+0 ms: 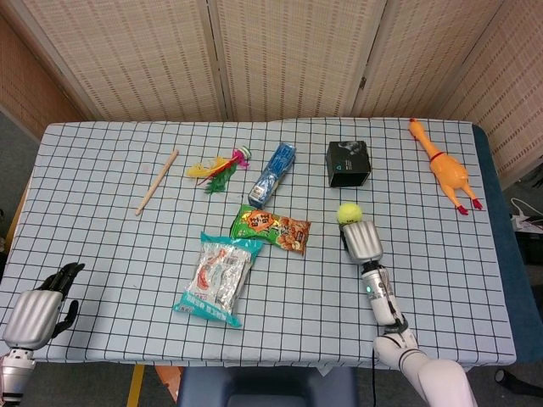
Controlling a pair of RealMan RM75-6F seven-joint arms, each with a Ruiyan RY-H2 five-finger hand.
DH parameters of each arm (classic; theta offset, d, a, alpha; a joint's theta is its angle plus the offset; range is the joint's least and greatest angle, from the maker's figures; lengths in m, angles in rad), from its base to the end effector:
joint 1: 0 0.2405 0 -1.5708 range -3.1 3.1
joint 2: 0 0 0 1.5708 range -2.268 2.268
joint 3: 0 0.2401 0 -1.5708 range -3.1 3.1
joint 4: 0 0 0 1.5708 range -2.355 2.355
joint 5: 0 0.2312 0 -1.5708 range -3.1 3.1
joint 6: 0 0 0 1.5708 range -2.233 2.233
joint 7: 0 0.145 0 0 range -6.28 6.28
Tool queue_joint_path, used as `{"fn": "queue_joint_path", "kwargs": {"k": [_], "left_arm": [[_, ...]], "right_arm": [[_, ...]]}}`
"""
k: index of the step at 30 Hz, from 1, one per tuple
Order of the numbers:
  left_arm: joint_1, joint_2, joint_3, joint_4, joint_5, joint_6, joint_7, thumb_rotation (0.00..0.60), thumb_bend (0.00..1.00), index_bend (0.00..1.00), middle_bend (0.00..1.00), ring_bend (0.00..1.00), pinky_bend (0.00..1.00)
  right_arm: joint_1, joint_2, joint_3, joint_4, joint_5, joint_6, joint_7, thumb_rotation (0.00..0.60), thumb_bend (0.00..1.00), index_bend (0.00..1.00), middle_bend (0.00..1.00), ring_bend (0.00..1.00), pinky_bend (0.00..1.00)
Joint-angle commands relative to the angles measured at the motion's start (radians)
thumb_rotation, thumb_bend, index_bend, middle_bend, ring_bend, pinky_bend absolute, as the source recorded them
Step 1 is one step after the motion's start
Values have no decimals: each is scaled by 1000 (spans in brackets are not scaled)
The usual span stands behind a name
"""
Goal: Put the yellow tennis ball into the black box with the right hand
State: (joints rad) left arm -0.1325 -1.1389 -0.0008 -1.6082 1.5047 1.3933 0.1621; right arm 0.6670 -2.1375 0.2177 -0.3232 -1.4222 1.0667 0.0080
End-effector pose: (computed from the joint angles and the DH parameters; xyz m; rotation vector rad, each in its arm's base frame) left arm -0.3037 0.1844 0.1077 -1.5474 -0.8532 -0.7476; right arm -0.2456 -0.3708 -0.0862 1.6249 -0.7119 0.8018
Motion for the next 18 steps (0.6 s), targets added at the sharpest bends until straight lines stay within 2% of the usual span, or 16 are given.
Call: {"fn": "queue_joint_path", "kwargs": {"k": [1, 18], "left_arm": [[-3, -3, 0, 2, -6, -7, 5, 600, 545, 129, 117, 236, 618], [-7, -7, 1, 2, -6, -9, 15, 600, 546, 129, 117, 236, 618]], "right_arm": [[21, -5, 8, 28, 12, -27, 6, 600, 949, 921, 827, 827, 1000], [128, -18, 31, 159, 60, -176, 50, 600, 948, 921, 827, 827, 1000]]}}
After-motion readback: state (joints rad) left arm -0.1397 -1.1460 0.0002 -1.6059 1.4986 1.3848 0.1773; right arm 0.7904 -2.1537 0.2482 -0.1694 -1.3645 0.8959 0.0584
